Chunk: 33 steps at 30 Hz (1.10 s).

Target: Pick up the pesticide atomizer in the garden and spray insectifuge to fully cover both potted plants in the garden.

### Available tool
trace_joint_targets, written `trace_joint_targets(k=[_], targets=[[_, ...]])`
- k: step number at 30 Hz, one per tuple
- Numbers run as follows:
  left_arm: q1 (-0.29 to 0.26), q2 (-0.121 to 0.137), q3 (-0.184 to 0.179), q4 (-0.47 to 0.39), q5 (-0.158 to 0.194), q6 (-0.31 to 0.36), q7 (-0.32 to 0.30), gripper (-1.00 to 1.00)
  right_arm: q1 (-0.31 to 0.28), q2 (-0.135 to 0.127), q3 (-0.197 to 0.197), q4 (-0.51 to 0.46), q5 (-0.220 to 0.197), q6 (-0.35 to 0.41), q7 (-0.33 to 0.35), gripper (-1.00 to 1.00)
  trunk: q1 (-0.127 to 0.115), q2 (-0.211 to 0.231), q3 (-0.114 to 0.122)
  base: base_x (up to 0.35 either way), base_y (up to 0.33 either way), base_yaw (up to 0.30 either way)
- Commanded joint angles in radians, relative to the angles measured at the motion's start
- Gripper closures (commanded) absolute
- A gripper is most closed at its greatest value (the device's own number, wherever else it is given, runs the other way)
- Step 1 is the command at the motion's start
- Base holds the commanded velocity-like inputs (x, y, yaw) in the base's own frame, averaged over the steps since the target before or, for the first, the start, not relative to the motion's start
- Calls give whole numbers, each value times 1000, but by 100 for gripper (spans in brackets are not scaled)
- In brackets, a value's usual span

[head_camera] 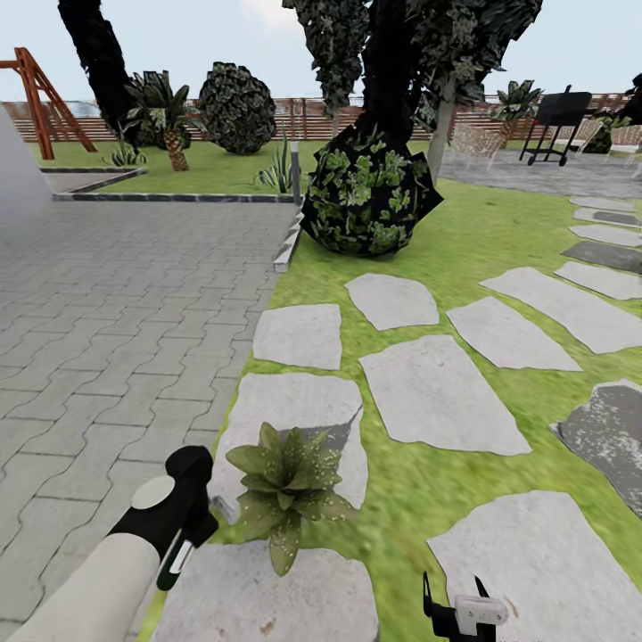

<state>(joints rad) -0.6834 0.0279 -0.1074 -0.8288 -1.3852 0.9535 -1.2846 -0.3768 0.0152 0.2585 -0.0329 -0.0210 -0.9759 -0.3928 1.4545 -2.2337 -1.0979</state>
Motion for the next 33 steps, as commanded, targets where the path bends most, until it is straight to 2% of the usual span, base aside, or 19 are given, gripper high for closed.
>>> trace_joint_targets(k=[1,7,11,14,21,26,30,33], targets=[[0,2,-4,1,-7,8,-12,100,-1,0,8,1,-2,-1,-8,-100,0,0,-1,0,0,-25],[4,12,-5,63,-8,-2,-36,100,-1,0,8,1,-2,-1,-8,-100,0,0,-1,0,0,-3],[-3,12,-7,79,-16,-67,-147,100,-1,0,8,1,-2,-1,-8,-100,0,0,-1,0,0,0],[-8,4,-10,79,-21,-78,-175,100,-1,0,8,1,-2,-1,-8,-100,0,0,-1,0,0,0],[-27,-3,-12,62,-24,-79,-183,100,-1,0,8,1,-2,-1,-8,-100,0,0,-1,0,0,0],[-25,5,-17,69,-31,-80,-173,100,-1,0,8,1,-2,-1,-8,-100,0,0,-1,-40,1,0],[-25,10,-14,68,-78,-77,-171,100,-1,0,8,1,-2,-1,-8,-100,0,0,-1,-257,57,0],[-29,7,-13,66,-87,-74,-170,100,-1,0,8,1,-2,-1,-8,-100,0,0,-1,-95,31,-1]])
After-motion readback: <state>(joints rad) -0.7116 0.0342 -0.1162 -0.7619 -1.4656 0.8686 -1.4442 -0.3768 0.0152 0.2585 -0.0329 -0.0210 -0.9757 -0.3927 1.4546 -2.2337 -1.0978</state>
